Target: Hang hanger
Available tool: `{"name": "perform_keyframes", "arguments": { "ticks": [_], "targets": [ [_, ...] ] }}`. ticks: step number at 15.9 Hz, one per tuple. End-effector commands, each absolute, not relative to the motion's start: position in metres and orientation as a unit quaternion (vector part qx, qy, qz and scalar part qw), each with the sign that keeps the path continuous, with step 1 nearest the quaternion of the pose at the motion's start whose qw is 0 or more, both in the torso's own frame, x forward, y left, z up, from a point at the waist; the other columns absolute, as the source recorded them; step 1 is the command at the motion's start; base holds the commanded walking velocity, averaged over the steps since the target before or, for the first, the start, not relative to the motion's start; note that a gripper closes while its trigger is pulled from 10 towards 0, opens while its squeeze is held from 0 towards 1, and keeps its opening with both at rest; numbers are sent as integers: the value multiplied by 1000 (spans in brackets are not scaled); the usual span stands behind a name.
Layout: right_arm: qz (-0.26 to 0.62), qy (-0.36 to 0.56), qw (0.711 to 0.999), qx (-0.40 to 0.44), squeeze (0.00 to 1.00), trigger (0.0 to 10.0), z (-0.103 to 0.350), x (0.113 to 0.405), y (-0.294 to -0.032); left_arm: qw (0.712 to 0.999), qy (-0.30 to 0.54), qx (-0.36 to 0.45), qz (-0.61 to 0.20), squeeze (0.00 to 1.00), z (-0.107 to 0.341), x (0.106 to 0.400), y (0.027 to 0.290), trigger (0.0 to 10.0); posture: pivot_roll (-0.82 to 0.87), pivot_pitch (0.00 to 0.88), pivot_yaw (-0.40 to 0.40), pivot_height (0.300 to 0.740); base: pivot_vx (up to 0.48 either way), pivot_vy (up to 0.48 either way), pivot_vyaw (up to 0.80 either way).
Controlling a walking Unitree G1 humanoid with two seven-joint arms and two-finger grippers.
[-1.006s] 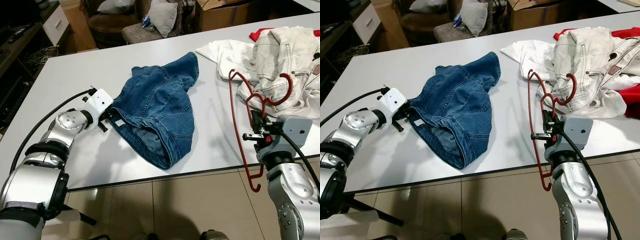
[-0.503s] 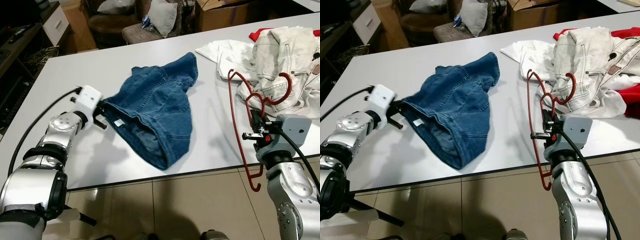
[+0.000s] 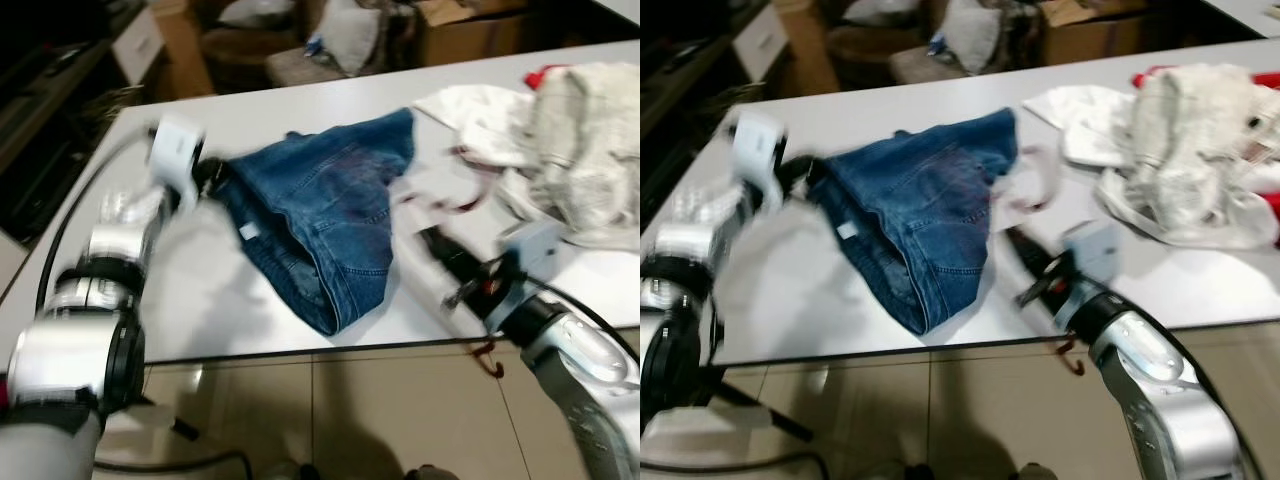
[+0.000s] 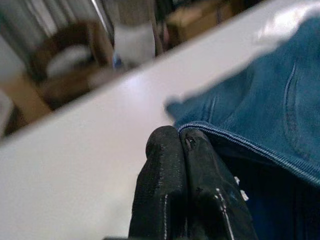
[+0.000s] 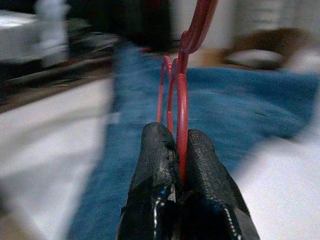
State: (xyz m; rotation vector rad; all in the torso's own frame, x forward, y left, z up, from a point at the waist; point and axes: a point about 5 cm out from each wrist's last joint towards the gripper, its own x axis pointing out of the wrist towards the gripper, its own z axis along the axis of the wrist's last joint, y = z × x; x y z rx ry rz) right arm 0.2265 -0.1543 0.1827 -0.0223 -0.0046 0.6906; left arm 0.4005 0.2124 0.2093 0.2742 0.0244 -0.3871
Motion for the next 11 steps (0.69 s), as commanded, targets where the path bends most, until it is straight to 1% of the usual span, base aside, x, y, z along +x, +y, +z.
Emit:
{"name": "perform_keyframes", "arguments": {
  "ticks": [1,4,6,10,11],
  "targets": [
    [391,3,920,-3,0,10000,186,219,-145,968,-9,157,-194,0,230,404,212,0,-130,0,153,740,0,0,0],
    [452,17,892,20,0,10000,186,206,-136,953,-32,202,-223,0,251,406,201,0,-129,0,157,740,0,0,0],
    [488,34,872,33,0,10000,186,198,-131,928,-29,272,-252,0,254,405,190,0,-132,0,157,740,0,0,0],
    [500,42,864,35,0,10000,188,198,-132,913,-41,305,-267,0,258,404,181,0,-131,0,142,740,0,0,0],
    [464,73,883,7,0,10000,180,209,-139,906,-42,322,-271,0,258,403,180,0,-130,0,135,740,0,0,0]
  ]
}}
